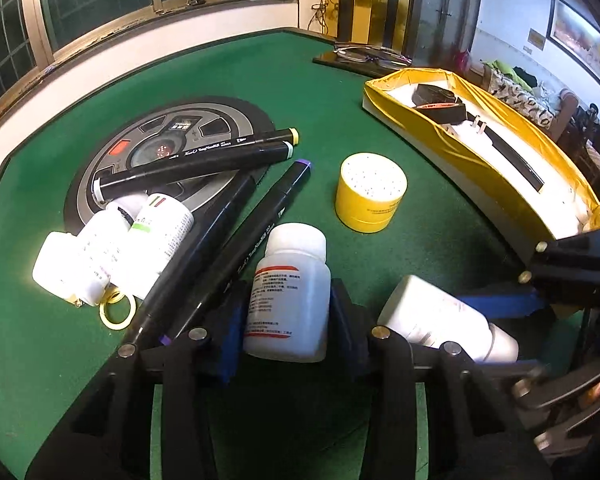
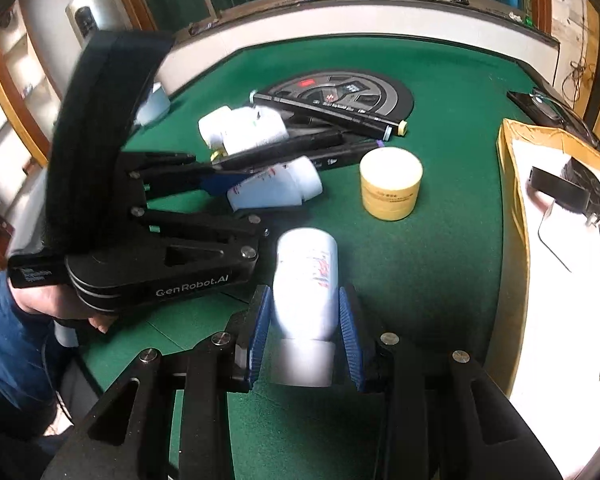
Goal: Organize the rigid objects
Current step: 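Grasp the white red-labelled pill bottle with the left gripper while the right gripper holds the white bottle, then carry both white bottles over the yellow-rimmed tray with both grippers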
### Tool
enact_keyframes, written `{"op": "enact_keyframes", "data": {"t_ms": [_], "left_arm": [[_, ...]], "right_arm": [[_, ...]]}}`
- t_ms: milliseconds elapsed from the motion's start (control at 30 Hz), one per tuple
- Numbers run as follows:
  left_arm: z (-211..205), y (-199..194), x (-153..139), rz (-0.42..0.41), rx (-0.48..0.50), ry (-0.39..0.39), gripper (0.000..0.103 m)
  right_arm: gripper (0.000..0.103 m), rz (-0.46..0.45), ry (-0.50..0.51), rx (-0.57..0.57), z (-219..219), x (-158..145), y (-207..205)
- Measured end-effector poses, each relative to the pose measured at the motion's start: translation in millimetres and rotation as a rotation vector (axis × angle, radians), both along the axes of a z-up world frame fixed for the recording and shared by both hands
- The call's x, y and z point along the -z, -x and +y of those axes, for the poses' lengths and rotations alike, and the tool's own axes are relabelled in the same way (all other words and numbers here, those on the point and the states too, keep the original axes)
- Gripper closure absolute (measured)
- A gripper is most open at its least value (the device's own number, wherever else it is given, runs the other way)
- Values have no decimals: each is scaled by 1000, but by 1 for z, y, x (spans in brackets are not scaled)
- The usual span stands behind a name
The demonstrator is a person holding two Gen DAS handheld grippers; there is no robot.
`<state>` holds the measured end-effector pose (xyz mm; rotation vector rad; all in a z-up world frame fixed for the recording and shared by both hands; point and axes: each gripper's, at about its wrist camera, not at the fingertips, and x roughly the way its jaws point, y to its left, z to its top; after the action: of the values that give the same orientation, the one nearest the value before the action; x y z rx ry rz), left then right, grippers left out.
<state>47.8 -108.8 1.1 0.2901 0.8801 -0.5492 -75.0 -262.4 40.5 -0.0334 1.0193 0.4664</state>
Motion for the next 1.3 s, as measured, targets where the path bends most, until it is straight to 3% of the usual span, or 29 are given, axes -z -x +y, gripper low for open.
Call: {"op": "enact_keyframes", "data": {"t_ms": [133, 267, 500, 667, 1133, 1300], "left_arm": [[-2, 2, 2, -17, 6, 0, 66], [-1, 1, 3, -17, 11, 12, 66], [-4, 9, 1, -47, 30, 8, 70], [1, 11, -10, -65, 23, 63, 70], [4, 15, -14, -52, -36, 185, 70], [8, 14, -11, -54, -48, 182, 70]], "right_arm": [[73, -22, 67, 7, 11, 5, 3], [73, -17, 66, 29, 10, 3, 0], [73, -6, -8, 86, -1, 5, -1], [73, -7, -54, 136, -12, 1, 6], [73, -106, -129, 190, -36, -39, 38], [73, -120, -161, 195, -45, -41, 36]]}}
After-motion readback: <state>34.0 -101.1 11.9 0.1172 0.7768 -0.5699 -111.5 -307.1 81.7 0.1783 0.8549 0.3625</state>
